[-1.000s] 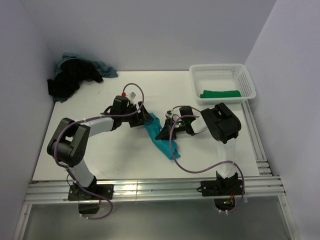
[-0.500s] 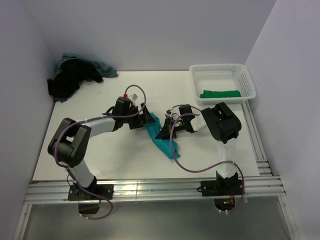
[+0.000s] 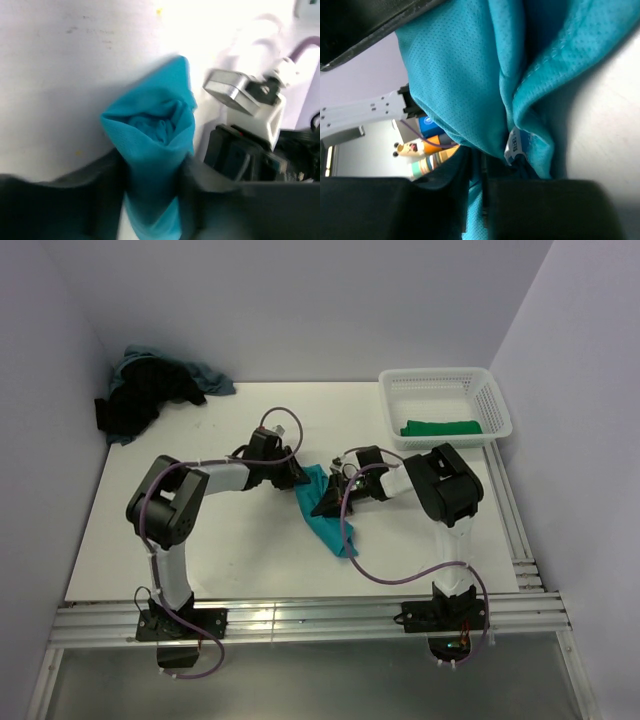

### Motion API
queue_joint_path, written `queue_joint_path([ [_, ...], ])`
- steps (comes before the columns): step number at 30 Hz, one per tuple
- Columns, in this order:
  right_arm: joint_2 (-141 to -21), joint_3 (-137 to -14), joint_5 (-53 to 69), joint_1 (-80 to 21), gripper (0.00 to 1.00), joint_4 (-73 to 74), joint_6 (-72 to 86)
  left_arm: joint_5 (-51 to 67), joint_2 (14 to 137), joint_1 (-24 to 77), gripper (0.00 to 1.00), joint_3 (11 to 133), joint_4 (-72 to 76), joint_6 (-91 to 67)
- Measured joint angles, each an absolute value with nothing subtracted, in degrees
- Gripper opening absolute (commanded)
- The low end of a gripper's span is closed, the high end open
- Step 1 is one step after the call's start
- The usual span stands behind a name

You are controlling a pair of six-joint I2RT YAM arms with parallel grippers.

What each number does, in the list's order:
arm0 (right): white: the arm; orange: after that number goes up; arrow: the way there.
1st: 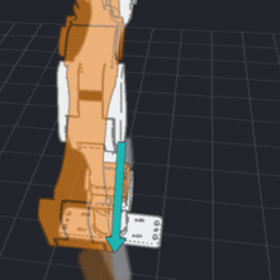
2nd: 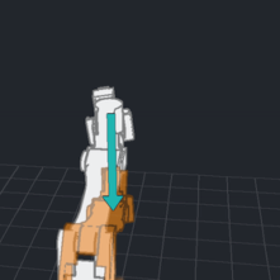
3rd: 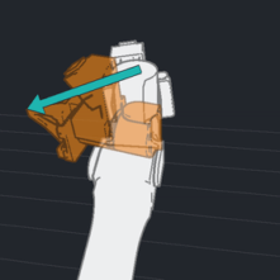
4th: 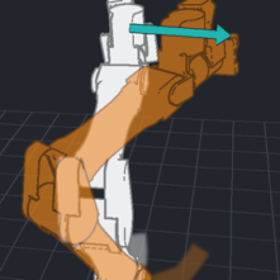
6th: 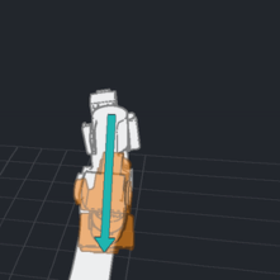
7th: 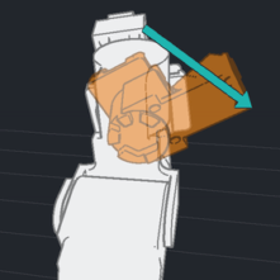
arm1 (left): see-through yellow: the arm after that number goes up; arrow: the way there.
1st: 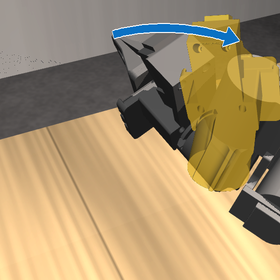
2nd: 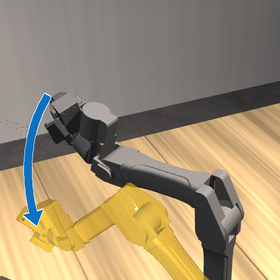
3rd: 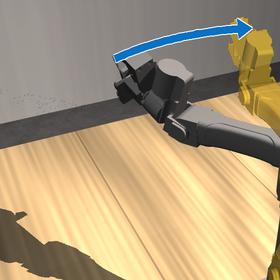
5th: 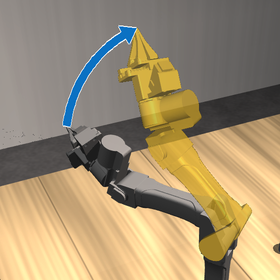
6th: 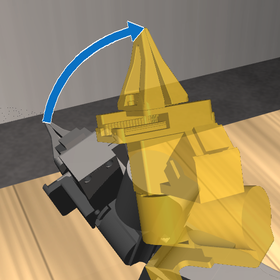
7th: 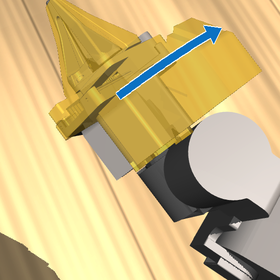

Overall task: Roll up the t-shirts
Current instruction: Roll the tshirt

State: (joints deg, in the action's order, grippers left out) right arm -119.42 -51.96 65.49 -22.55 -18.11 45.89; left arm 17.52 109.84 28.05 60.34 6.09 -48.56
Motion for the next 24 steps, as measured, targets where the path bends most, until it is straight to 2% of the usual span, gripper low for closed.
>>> queue_joint_path([
  [3, -118.5, -53.5, 63.9, -22.5, 0.25, -13.1, 44.3, 17.0, 112.0, 28.4, 0.0, 63.9, 2.3, -48.4],
  [8, -114.6, -54.8, 57.8, -22.5, 0.29, -3.1, 40.0, 15.7, 113.3, 29.1, 0.0, 67.9, -2.5, -47.3],
  [9, -113.6, -54.8, 56.3, -22.5, 0.32, -1.4, 39.0, 15.6, 113.5, 29.2, 0.0, 68.5, -3.3, -47.2],
  [10, -112.7, -54.8, 55.0, -22.5, 0.42, 0.0, 38.3, 15.4, 113.8, 29.3, 0.0, 69.1, -4.2, -47.2],
  [14, -108.1, -54.8, 48.7, -22.6, 0.58, 5.3, 34.9, 14.7, 114.4, 29.5, 0.0, 71.2, -7.2, -46.7],
  [19, -100.9, -57.3, 35.5, -23.6, 0.64, 17.5, 28.9, 13.6, 115.0, 29.6, 0.0, 73.0, -9.9, -46.2],
  [24, -96.0, -66.7, 20.5, -30.2, 0.67, 29.0, 24.0, 13.3, 115.2, 29.6, 0.0, 73.7, -10.9, -46.1],
])
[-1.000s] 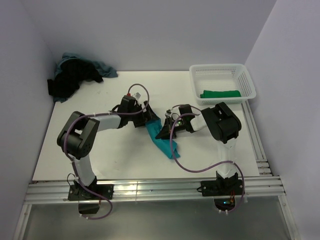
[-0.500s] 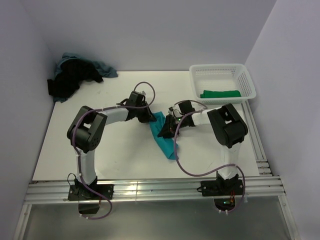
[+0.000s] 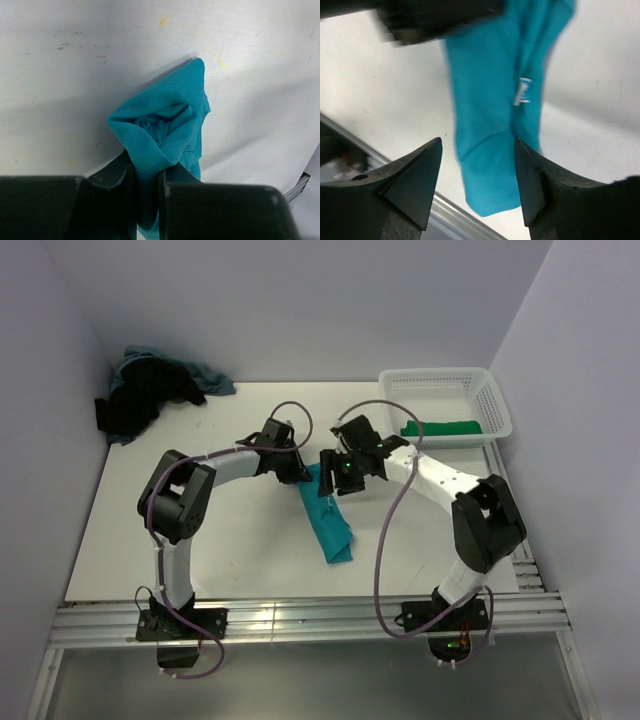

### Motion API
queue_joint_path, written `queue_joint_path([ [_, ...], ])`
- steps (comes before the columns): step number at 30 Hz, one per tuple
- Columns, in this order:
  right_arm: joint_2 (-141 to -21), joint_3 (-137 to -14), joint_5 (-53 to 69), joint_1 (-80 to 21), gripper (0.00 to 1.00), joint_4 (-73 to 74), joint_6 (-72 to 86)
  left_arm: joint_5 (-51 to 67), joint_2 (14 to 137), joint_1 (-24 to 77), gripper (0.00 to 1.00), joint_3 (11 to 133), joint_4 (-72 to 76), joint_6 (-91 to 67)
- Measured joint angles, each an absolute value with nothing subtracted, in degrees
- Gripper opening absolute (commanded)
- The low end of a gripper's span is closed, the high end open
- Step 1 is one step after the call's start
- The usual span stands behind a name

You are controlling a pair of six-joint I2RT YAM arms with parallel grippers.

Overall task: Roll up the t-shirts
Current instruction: Roll the tshirt

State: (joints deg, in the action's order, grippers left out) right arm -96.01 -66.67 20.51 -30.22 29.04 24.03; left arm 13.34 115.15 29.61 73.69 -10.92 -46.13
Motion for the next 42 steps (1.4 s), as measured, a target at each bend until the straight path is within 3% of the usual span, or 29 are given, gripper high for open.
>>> queue_joint_path([
  [9, -96.4, -78.6, -3.7, -52.8, 0.69, 39.4, 19.8, 13.3, 115.2, 29.6, 0.0, 73.7, -11.0, -46.1],
  [22, -111.5, -89.7, -27.6, -58.8, 0.59, 49.5, 24.3, 15.6, 115.3, 27.4, 0.0, 73.6, -11.1, -46.2],
  [36, -112.7, -87.6, -26.3, -59.1, 0.53, 48.0, 27.4, 16.2, 115.3, 27.1, 0.0, 73.5, -11.0, -46.3],
  [42, -113.5, -82.4, -24.9, -63.9, 0.54, 46.2, 24.0, 16.9, 115.4, 27.4, 0.0, 73.5, -11.5, -46.2],
])
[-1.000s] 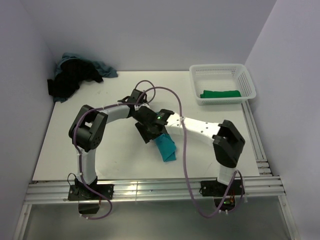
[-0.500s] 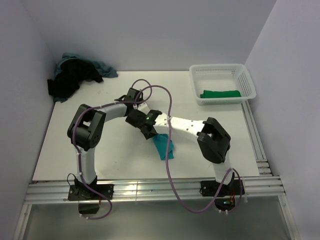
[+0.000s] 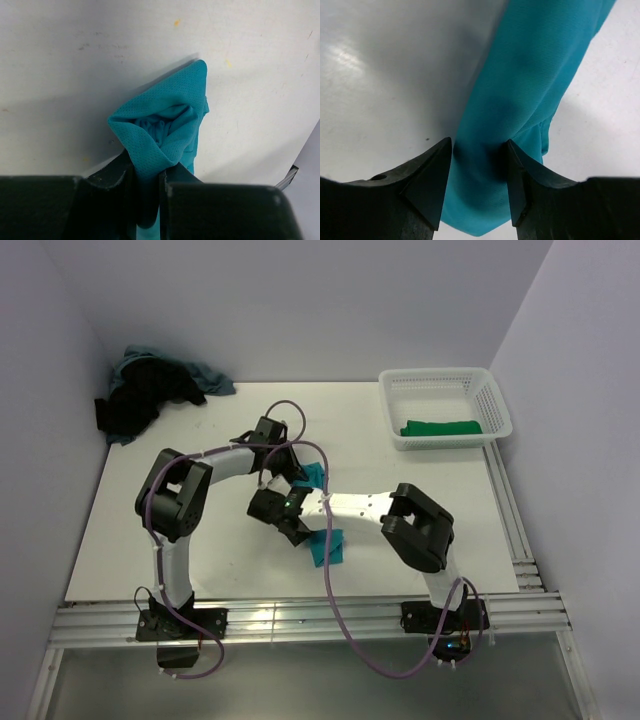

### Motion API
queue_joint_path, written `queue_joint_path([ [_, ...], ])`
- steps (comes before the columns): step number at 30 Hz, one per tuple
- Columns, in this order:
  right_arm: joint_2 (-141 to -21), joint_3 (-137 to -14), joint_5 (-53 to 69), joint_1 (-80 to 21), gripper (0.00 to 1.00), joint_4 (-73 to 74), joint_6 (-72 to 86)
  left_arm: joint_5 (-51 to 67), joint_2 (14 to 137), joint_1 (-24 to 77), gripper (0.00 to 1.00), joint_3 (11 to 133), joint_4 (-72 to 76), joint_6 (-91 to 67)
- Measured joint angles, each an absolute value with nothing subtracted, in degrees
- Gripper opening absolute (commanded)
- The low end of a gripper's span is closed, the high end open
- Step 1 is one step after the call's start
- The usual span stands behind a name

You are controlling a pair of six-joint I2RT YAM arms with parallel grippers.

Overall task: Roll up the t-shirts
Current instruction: Roll the tshirt

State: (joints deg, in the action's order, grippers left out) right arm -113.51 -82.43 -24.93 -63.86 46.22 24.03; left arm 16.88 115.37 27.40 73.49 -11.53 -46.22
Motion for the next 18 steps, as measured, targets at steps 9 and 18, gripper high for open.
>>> queue_joint_path([
  [9, -113.6, -82.1, -26.2, -65.4, 0.04, 45.4, 22.9, 18.1, 115.4, 27.6, 0.0, 73.5, -12.1, -46.2],
  [18, -109.8, -76.2, -25.0, -64.8, 0.0, 40.4, 24.5, 19.0, 115.4, 27.2, 0.17, 73.2, -12.2, -46.5],
])
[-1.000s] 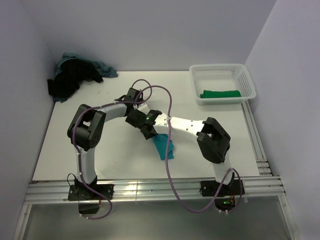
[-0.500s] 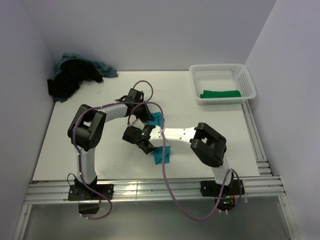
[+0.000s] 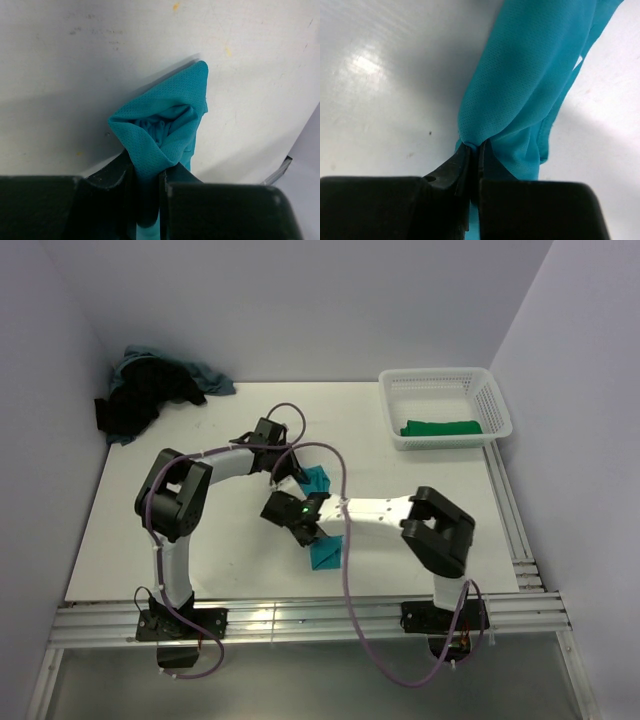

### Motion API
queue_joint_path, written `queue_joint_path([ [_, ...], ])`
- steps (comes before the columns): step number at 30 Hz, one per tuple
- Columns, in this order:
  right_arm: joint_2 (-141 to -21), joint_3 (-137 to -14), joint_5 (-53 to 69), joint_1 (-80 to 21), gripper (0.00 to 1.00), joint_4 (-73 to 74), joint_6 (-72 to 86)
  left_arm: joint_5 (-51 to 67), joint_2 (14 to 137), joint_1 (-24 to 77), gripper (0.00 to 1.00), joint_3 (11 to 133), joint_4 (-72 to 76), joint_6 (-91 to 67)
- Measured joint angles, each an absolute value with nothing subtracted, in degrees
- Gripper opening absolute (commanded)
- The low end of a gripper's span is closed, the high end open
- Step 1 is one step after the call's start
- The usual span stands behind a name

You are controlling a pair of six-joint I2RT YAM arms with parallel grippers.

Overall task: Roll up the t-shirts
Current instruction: Roll the tshirt

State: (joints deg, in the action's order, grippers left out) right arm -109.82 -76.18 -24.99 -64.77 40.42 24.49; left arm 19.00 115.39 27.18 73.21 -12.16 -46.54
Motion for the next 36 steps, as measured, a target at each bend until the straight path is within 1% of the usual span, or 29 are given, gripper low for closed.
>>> queue_joint_path([
  [2, -105.0, -70.7, -21.0, -63.2, 0.0, 36.1, 25.4, 20.4, 115.3, 26.9, 0.22, 72.8, -12.1, -47.0],
  [4, -99.1, -64.1, -13.8, -59.3, 0.0, 30.0, 27.4, 21.6, 115.3, 26.4, 0.27, 72.3, -11.9, -47.6],
  [5, -96.2, -61.0, -10.6, -56.9, 0.0, 27.6, 28.4, 22.1, 115.3, 26.2, 0.34, 72.2, -11.9, -47.7],
  [6, -93.4, -57.6, -6.3, -53.9, 0.0, 24.4, 29.9, 22.3, 115.3, 25.9, 0.38, 72.0, -11.8, -47.8],
  [7, -91.1, -54.0, -1.8, -50.7, 0.0, 20.6, 31.5, 22.7, 115.2, 25.5, 0.44, 71.9, -11.6, -48.0],
  [8, -89.4, -50.6, 2.2, -47.9, 0.0, 16.9, 33.4, 22.9, 115.0, 25.2, 0.47, 71.6, -11.2, -48.1],
  [10, -87.9, -44.5, 10.3, -43.8, 0.0, 8.8, 36.7, 23.0, 114.1, 24.5, 0.54, 70.8, -10.4, -48.7],
  [11, -87.9, -41.4, 14.4, -41.9, 0.0, 4.1, 38.8, 22.9, 113.5, 24.1, 0.61, 70.1, -10.1, -48.8],
  [12, -88.2, -39.6, 17.6, -40.8, 0.0, 0.5, 40.2, 22.9, 112.8, 23.7, 0.64, 69.4, -9.6, -48.7],
  [13, -88.6, -37.5, 21.6, -39.4, 0.0, -4.0, 42.1, 22.9, 112.2, 23.4, 0.72, 69.0, -9.3, -48.9],
  [14, -89.1, -36.1, 24.2, -38.5, 0.0, -7.3, 43.5, 22.7, 111.7, 23.0, 0.73, 68.6, -8.8, -48.8],
  [15, -90.0, -34.4, 27.2, -37.6, 0.0, -11.1, 45.3, 22.7, 111.2, 22.5, 0.76, 68.2, -8.1, -48.8],
  [17, -92.2, -32.1, 32.5, -35.8, 0.0, -18.0, 48.5, 22.7, 110.0, 21.9, 0.78, 67.2, -6.8, -48.6],
  [20, -96.1, -28.7, 39.1, -33.1, 0.0, -28.6, 53.4, 23.0, 106.9, 20.9, 0.78, 64.3, -3.9, -48.2],
  [24, -101.3, -26.0, 45.7, -30.2, 0.0, -39.9, 59.0, 25.0, 102.7, 20.6, 0.75, 59.5, 1.6, -47.3],
  [25, -102.2, -25.6, 46.7, -29.7, 0.0, -41.7, 60.0, 25.7, 102.2, 20.6, 0.73, 58.5, 2.8, -47.2],
  [27, -103.7, -25.3, 48.2, -29.1, 0.0, -44.3, 61.3, 27.0, 101.5, 20.6, 0.7, 56.2, 5.4, -47.2],
  [28, -104.2, -25.3, 48.9, -28.9, 0.0, -45.1, 61.8, 27.5, 101.4, 20.7, 0.68, 55.3, 6.1, -47.2],
  [30, -105.1, -25.3, 49.8, -28.5, 0.0, -46.3, 62.5, 28.3, 101.4, 20.8, 0.66, 53.9, 6.8, -46.7],
  [33, -105.8, -25.6, 50.7, -28.3, 0.0, -46.5, 62.8, 29.2, 101.4, 21.2, 0.68, 53.0, 7.4, -45.7],
  [34, -106.0, -25.7, 51.0, -28.3, 0.0, -46.5, 62.8, 29.4, 101.4, 21.5, 0.7, 53.0, 7.6, -45.4],
  [36, -106.4, -26.1, 51.7, -28.3, 0.0, -46.4, 62.8, 30.0, 101.4, 22.0, 0.72, 52.9, 8.5, -45.0],
])
